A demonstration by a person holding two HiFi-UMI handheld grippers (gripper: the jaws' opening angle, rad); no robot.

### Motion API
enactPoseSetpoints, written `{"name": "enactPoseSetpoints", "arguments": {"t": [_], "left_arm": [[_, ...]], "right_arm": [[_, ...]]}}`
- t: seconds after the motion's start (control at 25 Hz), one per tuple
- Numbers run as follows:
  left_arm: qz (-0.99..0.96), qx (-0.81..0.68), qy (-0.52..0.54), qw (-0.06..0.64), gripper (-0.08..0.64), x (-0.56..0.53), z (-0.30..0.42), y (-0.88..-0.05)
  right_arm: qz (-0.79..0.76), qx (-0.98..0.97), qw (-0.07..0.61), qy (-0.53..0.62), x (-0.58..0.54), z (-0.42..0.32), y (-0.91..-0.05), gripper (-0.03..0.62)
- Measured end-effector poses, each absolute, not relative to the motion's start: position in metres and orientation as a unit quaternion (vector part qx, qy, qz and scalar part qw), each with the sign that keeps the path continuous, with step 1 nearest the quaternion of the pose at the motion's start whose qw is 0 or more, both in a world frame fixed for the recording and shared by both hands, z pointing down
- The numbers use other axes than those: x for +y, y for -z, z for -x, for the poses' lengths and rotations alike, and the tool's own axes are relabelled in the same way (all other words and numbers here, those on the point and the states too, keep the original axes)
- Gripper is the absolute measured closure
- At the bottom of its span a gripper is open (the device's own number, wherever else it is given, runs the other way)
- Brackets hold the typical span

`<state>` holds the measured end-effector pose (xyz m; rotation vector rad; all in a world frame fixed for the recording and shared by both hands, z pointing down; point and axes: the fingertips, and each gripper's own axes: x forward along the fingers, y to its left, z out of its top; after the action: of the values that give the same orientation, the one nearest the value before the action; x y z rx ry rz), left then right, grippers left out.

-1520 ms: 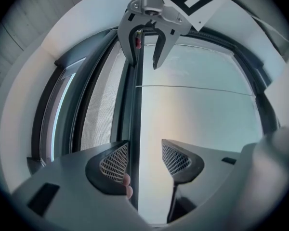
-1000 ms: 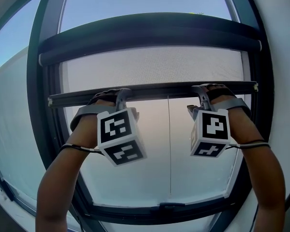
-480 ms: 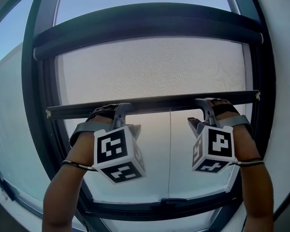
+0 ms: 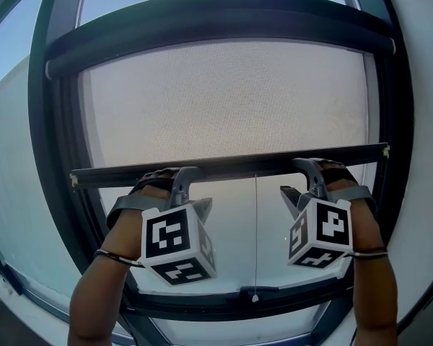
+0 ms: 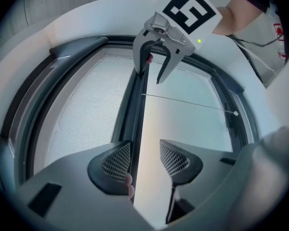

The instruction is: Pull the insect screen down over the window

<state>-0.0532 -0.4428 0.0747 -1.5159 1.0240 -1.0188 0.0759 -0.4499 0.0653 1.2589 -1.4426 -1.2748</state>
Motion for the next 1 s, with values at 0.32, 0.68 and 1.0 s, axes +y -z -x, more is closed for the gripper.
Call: {"name": "enactPoseSetpoints", "arguments": {"t": [0.32, 0.68, 1.0], "left_arm": [[0.644, 0.410, 0.426, 0.486, 0.367, -0.440, 0.051, -0.110], [0.676, 0.388, 0.432, 0.454, 0.367, -0.438, 0.051, -0.141], [0.658, 0.400, 0.449, 0.454, 0.367, -0.435, 0.048, -0.180]], "right_arm": [[-0.499, -0.584, 0.413, 0.489, -0.448, -0.078, -0.100, 0.402], [-0.468, -0.614, 0.444, 0.455, -0.446, -0.078, -0.133, 0.402], [-0.456, -0.626, 0.459, 0.435, -0.441, -0.080, -0.172, 0.402]]}}
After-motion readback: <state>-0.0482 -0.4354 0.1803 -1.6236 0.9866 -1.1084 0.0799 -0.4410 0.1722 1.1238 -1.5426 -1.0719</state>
